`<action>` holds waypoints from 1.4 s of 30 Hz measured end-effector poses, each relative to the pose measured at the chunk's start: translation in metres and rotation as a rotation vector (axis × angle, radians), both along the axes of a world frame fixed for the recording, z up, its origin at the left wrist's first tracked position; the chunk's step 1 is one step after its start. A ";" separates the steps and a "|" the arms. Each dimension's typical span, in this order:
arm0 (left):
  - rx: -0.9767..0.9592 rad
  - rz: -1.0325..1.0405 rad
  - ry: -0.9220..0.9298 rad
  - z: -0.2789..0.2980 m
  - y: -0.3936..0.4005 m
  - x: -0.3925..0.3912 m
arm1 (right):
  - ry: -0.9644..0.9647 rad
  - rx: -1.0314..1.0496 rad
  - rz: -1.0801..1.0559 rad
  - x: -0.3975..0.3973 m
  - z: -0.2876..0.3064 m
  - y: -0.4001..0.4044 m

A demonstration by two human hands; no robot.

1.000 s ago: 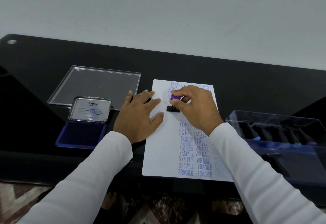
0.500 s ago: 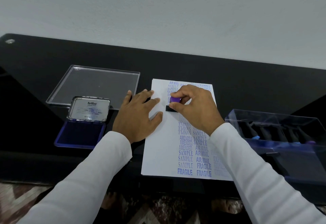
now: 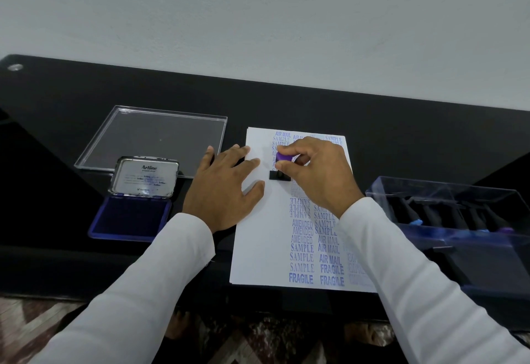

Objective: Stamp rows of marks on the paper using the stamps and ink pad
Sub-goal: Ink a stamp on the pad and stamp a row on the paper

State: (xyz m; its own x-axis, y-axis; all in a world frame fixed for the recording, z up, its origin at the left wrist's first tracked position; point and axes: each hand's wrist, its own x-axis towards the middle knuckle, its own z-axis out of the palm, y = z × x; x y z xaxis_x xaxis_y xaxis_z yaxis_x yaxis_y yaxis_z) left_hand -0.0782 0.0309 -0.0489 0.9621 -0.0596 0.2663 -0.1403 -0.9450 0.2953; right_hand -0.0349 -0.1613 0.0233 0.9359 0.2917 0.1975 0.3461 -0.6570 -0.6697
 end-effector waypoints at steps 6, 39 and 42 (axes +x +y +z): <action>0.004 0.003 0.009 -0.001 0.000 0.000 | 0.021 0.013 0.012 -0.003 0.001 -0.003; 0.005 0.003 0.005 -0.001 0.000 0.000 | 0.033 0.021 -0.015 -0.005 -0.002 -0.001; 0.003 -0.002 -0.001 -0.002 0.000 0.000 | 0.027 0.017 -0.008 -0.006 -0.002 -0.002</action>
State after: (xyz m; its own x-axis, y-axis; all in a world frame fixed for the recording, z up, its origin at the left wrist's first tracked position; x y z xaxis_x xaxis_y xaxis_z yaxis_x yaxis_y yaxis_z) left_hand -0.0780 0.0312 -0.0504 0.9617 -0.0624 0.2670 -0.1426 -0.9455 0.2928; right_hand -0.0405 -0.1635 0.0217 0.9432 0.2809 0.1774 0.3228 -0.6482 -0.6897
